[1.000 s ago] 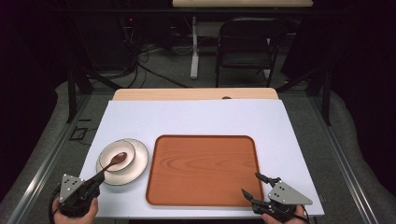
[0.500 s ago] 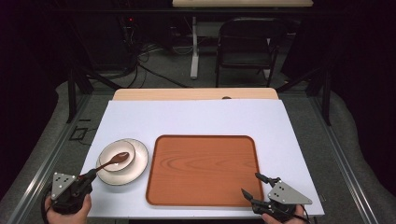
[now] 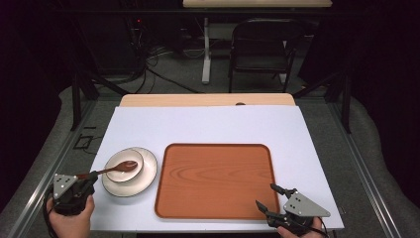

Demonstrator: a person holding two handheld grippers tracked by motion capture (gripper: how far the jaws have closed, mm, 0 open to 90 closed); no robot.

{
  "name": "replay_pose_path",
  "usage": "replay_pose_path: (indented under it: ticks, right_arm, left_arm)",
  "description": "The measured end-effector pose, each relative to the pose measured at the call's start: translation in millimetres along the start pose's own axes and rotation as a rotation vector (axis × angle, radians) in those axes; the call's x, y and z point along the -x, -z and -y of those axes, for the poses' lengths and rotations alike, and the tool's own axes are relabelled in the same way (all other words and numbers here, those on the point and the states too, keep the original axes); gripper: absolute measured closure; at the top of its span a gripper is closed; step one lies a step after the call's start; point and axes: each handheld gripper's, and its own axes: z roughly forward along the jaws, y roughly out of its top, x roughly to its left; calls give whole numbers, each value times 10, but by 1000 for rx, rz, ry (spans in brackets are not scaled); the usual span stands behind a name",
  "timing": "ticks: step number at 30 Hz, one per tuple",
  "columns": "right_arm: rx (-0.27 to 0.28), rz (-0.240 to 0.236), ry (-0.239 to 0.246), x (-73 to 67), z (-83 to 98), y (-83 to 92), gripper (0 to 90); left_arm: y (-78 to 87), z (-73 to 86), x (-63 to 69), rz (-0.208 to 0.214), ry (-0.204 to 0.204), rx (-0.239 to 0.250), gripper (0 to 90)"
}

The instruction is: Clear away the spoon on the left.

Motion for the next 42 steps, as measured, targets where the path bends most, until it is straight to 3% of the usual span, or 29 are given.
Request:
replay_pose_path:
  ticks: [11,25,33,34,35,40,42]
  right_arm:
    - [-2,2,-3,0,1,-6,303]
    - [-7,1,-6,2,4,-12,303]
    - [-4,1,-6,4,4,-4,303]
    - [-4,1,-5,4,4,-4,303]
    - [-4,1,-5,4,4,-4,303]
    - [-5,0,-4,5,3,-4,303]
    - [-6,-1,-4,5,3,-5,303]
  left_arm:
    - [-150,-69,-51,-23,-3,-1,892]
    - [-270,-147,-101,-11,42,24,884]
    - [-155,-152,-127,43,125,84,804]
    - [-118,-149,-142,53,155,94,758]
    - [-118,-149,-142,53,155,94,738]
    - [-51,-113,-202,84,232,101,631]
    - [-33,-100,-218,77,240,95,609]
